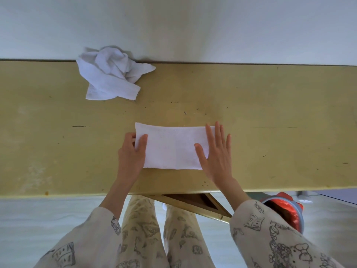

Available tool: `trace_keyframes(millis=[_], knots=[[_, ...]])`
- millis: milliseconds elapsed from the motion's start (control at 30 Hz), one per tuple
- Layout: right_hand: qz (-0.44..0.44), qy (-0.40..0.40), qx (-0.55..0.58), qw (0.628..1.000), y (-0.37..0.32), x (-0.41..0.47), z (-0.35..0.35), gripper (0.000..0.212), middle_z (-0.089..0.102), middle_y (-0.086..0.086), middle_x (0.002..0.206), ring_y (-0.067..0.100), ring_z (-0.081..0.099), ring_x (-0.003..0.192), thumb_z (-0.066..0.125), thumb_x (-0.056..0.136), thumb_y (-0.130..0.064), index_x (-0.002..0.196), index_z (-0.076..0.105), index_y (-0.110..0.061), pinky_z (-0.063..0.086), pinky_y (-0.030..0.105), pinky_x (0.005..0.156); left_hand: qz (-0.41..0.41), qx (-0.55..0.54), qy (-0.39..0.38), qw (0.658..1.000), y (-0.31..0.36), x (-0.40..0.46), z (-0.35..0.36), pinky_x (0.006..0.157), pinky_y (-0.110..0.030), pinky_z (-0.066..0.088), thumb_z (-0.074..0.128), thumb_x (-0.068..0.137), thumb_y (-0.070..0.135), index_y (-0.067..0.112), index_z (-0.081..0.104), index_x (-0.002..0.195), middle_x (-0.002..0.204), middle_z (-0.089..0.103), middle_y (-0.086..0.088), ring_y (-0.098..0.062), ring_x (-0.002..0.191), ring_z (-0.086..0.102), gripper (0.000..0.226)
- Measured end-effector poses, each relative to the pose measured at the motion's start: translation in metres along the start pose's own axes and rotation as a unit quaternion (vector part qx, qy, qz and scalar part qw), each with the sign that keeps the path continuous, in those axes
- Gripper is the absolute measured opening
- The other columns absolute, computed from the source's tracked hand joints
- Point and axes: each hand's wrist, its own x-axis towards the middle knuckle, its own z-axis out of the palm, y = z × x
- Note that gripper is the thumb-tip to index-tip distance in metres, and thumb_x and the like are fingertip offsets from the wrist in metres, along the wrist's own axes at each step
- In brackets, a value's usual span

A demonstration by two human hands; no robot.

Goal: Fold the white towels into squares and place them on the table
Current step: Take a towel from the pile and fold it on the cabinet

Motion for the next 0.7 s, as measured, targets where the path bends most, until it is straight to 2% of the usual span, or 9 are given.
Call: trace_keyframes(millis=[67, 100, 167, 267, 333, 400, 500, 600, 700], knots=[[0.032, 0.035, 0.124, 0.991, -0.003, -0.009, -0.012, 0.055, 0.031, 0.007, 0.150, 0.021, 0.027, 0.140, 0.030, 0.095, -0.044, 0.140, 0.040, -0.015, 0.021, 0.027, 0.112, 0.037, -0.015, 0.000, 0.999, 0.014, -0.010, 0.001, 0.045, -0.015, 0.033, 0.044, 0.095, 0.032, 0.016, 0.044, 0.098, 0.069, 0.049, 0.003, -0.008, 0.057, 0.043, 0.015], [0.059, 0.052, 0.178, 0.981, -0.004, -0.013, -0.018, 0.046, 0.045, 0.005, 0.140, 0.022, 0.043, 0.129, 0.036, 0.095, -0.038, 0.131, 0.051, -0.013, 0.035, 0.026, 0.103, 0.053, -0.018, -0.007, 0.998, 0.021, -0.016, 0.003, 0.046, -0.015, 0.033, 0.043, 0.096, 0.032, 0.018, 0.044, 0.097, 0.069, 0.050, 0.003, -0.008, 0.058, 0.044, 0.014], [0.147, 0.049, 0.285, 0.946, -0.002, -0.017, -0.029, 0.028, 0.060, -0.001, 0.111, 0.020, 0.061, 0.100, 0.044, 0.097, -0.024, 0.115, 0.062, -0.012, 0.049, 0.026, 0.084, 0.085, -0.009, -0.030, 0.996, 0.037, -0.026, 0.015, 0.046, -0.016, 0.034, 0.042, 0.096, 0.032, 0.021, 0.044, 0.097, 0.068, 0.051, 0.006, -0.008, 0.057, 0.045, 0.011], [0.257, -0.022, 0.409, 0.875, 0.004, -0.011, -0.044, 0.022, 0.066, -0.001, 0.085, 0.018, 0.064, 0.080, 0.046, 0.097, -0.017, 0.104, 0.065, -0.010, 0.053, 0.025, 0.073, 0.146, 0.038, -0.069, 0.986, 0.053, -0.035, 0.046, 0.044, -0.020, 0.038, 0.041, 0.097, 0.031, 0.018, 0.046, 0.101, 0.064, 0.052, 0.004, -0.009, 0.051, 0.046, 0.015], [0.287, -0.050, 0.447, 0.846, 0.010, -0.005, -0.046, 0.020, 0.067, 0.002, 0.082, 0.018, 0.064, 0.076, 0.048, 0.096, -0.016, 0.098, 0.066, -0.009, 0.053, 0.024, 0.071, 0.179, 0.073, -0.092, 0.977, 0.057, -0.036, 0.070, 0.046, -0.031, 0.042, 0.040, 0.097, 0.032, 0.015, 0.047, 0.104, 0.063, 0.052, 0.003, -0.012, 0.049, 0.047, 0.020], [0.311, -0.067, 0.474, 0.821, 0.013, 0.000, -0.046, 0.017, 0.068, 0.005, 0.082, 0.017, 0.065, 0.074, 0.050, 0.094, -0.015, 0.089, 0.067, -0.012, 0.054, 0.024, 0.069, 0.187, 0.097, -0.118, 0.970, 0.059, -0.035, 0.090, 0.048, -0.032, 0.042, 0.039, 0.097, 0.034, 0.014, 0.047, 0.106, 0.062, 0.051, 0.003, -0.012, 0.050, 0.048, 0.023], [0.333, -0.069, 0.489, 0.803, 0.018, 0.004, -0.044, 0.018, 0.068, 0.006, 0.079, 0.017, 0.064, 0.069, 0.051, 0.093, -0.014, 0.083, 0.066, -0.011, 0.055, 0.025, 0.065, 0.191, 0.129, -0.144, 0.962, 0.062, -0.035, 0.110, 0.053, -0.031, 0.043, 0.038, 0.098, 0.034, 0.014, 0.047, 0.108, 0.067, 0.053, 0.004, -0.017, 0.058, 0.053, 0.024], [0.344, -0.060, 0.497, 0.795, 0.023, 0.005, -0.042, 0.023, 0.069, 0.011, 0.081, 0.023, 0.066, 0.072, 0.047, 0.094, -0.016, 0.086, 0.067, -0.006, 0.054, 0.026, 0.062, 0.186, 0.138, -0.173, 0.957, 0.062, -0.036, 0.119, 0.062, -0.032, 0.047, 0.037, 0.099, 0.033, 0.016, 0.049, 0.113, 0.076, 0.060, 0.002, -0.019, 0.069, 0.059, 0.025], [0.335, -0.063, 0.478, 0.810, 0.020, 0.005, -0.040, 0.049, 0.062, 0.031, 0.093, 0.043, 0.061, 0.080, 0.050, 0.084, -0.039, 0.089, 0.059, 0.009, 0.052, 0.036, 0.068, 0.170, 0.109, -0.225, 0.953, 0.061, -0.040, 0.120, 0.078, -0.035, 0.051, 0.035, 0.099, 0.031, 0.018, 0.051, 0.122, 0.101, 0.067, -0.004, -0.019, 0.085, 0.062, 0.031]])
